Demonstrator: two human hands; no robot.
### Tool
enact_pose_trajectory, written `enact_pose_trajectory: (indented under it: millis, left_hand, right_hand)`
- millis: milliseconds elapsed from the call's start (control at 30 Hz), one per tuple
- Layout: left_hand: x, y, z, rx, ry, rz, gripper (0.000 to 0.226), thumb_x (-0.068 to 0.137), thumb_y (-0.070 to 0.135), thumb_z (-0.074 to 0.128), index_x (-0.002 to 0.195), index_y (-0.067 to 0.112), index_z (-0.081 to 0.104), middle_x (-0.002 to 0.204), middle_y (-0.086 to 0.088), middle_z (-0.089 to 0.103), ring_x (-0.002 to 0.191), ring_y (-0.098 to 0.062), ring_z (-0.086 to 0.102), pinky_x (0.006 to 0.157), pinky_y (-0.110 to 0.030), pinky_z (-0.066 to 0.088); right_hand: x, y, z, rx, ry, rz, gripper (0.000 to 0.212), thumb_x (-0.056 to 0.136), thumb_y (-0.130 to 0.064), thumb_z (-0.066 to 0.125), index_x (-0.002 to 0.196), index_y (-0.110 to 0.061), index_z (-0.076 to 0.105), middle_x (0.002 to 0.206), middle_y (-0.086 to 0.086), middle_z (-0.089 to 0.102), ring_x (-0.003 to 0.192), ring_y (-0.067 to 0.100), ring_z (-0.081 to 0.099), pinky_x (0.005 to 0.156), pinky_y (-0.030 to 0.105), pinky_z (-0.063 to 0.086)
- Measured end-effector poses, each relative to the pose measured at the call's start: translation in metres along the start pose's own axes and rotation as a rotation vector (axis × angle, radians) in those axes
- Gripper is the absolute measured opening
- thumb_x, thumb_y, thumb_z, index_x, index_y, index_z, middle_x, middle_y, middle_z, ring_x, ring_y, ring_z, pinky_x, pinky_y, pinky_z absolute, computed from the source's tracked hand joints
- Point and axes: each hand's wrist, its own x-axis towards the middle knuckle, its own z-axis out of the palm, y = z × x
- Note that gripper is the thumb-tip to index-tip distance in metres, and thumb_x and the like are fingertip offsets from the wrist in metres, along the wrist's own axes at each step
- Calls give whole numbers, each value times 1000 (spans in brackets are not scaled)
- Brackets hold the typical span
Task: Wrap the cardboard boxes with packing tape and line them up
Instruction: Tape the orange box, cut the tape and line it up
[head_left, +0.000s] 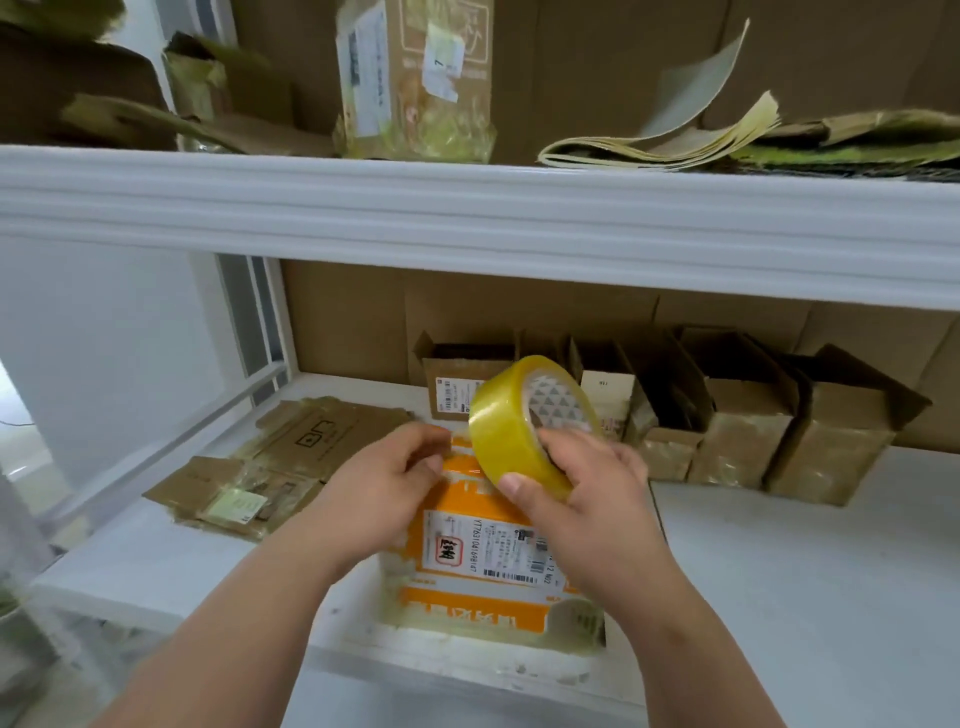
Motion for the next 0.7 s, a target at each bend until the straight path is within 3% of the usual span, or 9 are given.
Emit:
enact_pose_trajectory:
  millis: [100, 167, 267, 367, 533, 633, 700]
  left_hand:
    - [-10, -1, -9, -356, 78, 15, 24, 105, 21, 44, 114, 37, 60, 114, 11, 67, 103, -6, 63, 85, -24, 50]
    - [-16, -5, -13, -428, 139, 86, 30, 103, 12, 42, 115, 33, 60, 117, 14, 64, 106, 0, 60, 82, -15, 47]
    - [-23, -11, -17, -387, 145, 226, 34, 95, 5, 57, 115, 33, 59, 120, 16, 61, 108, 8, 57, 81, -8, 45]
    - [-20, -15, -15, -134, 198, 329, 38, 82, 14, 77, 112, 31, 61, 118, 21, 58, 113, 7, 54, 88, -5, 41]
    - [-14, -9, -20, -15, 387, 303, 14, 85, 17, 74, 79, 27, 67, 98, 25, 62, 99, 14, 53, 75, 3, 34]
    - [-12, -10, -27, -96, 360, 260, 19, 87, 17, 71, 72, 27, 67, 93, 23, 66, 93, 11, 57, 73, -2, 38]
    - [-12, -11, -31, -174, 307, 181, 19, 90, 21, 70, 72, 28, 67, 93, 25, 69, 90, 5, 61, 76, -14, 45]
  right_hand:
    - [2, -6, 15, -78, -24, -27, 26, 94, -50, 54, 118, -39, 56, 116, -28, 48, 96, -23, 21, 115, 36, 13]
    - [2, -9, 22, -127, -17, -52, 28, 95, -51, 53, 120, -39, 56, 117, -27, 50, 111, -9, 31, 116, 35, 8]
    - [5, -13, 28, -189, 11, -81, 27, 95, -50, 53, 119, -37, 58, 119, -25, 54, 117, -4, 39, 113, 34, 6]
    - [8, -17, 32, -219, 41, -115, 21, 94, -50, 55, 110, -37, 60, 112, -24, 56, 116, -1, 42, 108, 31, 8]
    - [11, -26, 34, -249, -1, -150, 26, 94, -53, 52, 112, -37, 60, 116, -22, 58, 118, -1, 43, 110, 31, 4]
    - [13, -29, 34, -243, 2, -163, 28, 92, -58, 52, 109, -38, 60, 107, -23, 60, 111, -2, 43, 110, 31, 1]
    - [15, -28, 31, -228, -13, -160, 27, 89, -62, 52, 101, -38, 58, 93, -25, 56, 99, -5, 36, 110, 30, -1]
